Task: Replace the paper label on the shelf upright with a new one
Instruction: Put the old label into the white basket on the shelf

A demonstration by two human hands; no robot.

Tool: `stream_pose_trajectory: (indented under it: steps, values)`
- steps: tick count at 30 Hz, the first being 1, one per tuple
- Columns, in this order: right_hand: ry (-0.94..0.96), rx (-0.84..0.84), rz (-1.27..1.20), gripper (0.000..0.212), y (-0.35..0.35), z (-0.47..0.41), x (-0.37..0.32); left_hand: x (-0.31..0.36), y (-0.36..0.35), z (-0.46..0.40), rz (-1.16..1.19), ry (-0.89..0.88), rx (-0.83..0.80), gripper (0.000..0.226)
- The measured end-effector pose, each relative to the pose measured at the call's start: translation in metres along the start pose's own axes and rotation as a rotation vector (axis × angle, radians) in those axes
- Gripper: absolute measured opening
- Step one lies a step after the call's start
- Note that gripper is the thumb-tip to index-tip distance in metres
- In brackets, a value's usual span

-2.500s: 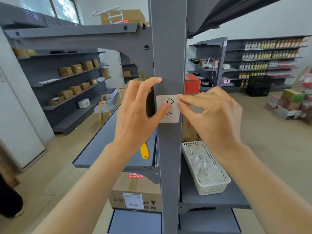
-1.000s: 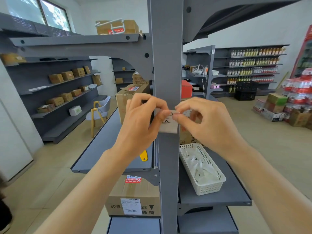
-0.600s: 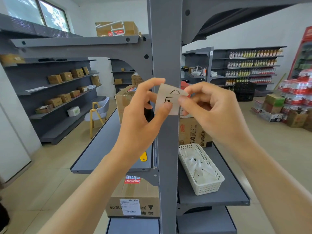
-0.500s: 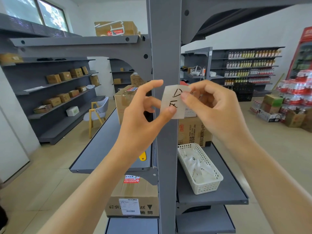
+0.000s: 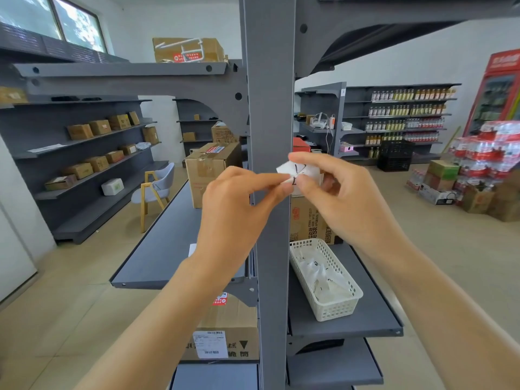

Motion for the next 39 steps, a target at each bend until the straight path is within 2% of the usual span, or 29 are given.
stream_pose_trajectory:
  steps: [3,6,9,11,13,15,17,19,23,26,28,30,32,33,35,36,37,39]
  values:
    - [-0.006,-0.011,0.189,0.035,0.000,0.007,-0.002,0.002,-0.004,-0.001,-0.026,-0.011,0.029,0.013]
    - [0.018,0.038,0.322,0.028,0.005,0.011,-0.002,0.006,-0.009,-0.001,-0.041,-0.008,-0.008,0.012]
    - [0.003,0.096,0.348,0.012,0.014,0.013,0.001,0.014,-0.012,0.000,-0.051,-0.020,-0.077,0.014]
    - [-0.035,0.096,0.253,0.004,0.020,0.014,0.002,0.021,-0.015,0.001,0.089,0.078,-0.155,0.015]
    - [-0.105,0.070,0.112,0.016,0.025,0.017,0.006,0.028,-0.020,0.001,0.379,0.249,-0.242,0.009]
    - [-0.173,0.056,-0.016,0.016,0.027,0.022,0.006,0.033,-0.026,0.000,0.622,0.382,-0.307,0.025]
    - [-0.201,0.072,-0.055,0.012,0.032,0.027,0.010,0.035,-0.034,-0.001,0.752,0.442,-0.344,0.045]
    - [-0.204,0.119,0.004,0.019,0.035,0.032,0.015,0.034,-0.038,-0.003,0.687,0.375,-0.302,0.056]
    - [-0.249,0.151,0.224,0.028,0.042,0.036,0.017,0.043,-0.048,-0.004,0.358,0.025,-0.298,0.071]
    - [-0.335,0.133,0.221,0.025,0.052,0.034,0.023,0.051,-0.060,-0.003,0.216,-0.212,-0.314,0.075]
    - [-0.354,0.141,0.205,0.022,0.062,0.034,0.030,0.054,-0.070,0.000,0.220,-0.245,-0.300,0.075]
    - [-0.334,0.169,0.134,0.020,0.069,0.035,0.038,0.055,-0.079,0.004,0.359,-0.105,-0.281,0.072]
    - [-0.313,0.226,0.041,0.015,0.079,0.037,0.047,0.057,-0.092,0.004,0.598,0.190,-0.325,0.068]
    - [-0.296,0.255,0.006,0.014,0.081,0.037,0.052,0.056,-0.097,0.002,0.732,0.378,-0.391,0.060]
    - [-0.273,0.293,-0.053,0.019,0.089,0.038,0.064,0.061,-0.111,-0.002,0.920,0.672,-0.601,0.028]
    - [-0.268,0.292,-0.083,0.026,0.091,0.037,0.069,0.064,-0.115,-0.002,0.917,0.720,-0.713,0.021]
    - [-0.272,0.278,-0.107,0.031,0.095,0.036,0.075,0.067,-0.123,-0.002,0.864,0.708,-0.786,0.029]
    - [-0.284,0.233,-0.123,0.035,0.102,0.033,0.087,0.067,-0.136,-0.001,0.780,0.607,-0.792,0.028]
Point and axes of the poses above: each hand's wrist, its own z-axis away from the middle knuckle, its own y-axis out of the back of the hand, x = y × z, the point moved 2 cm from there along -z, towards the middle knuckle, and after that the axes turned 11 degrees about -z, right-handed, at the moved point
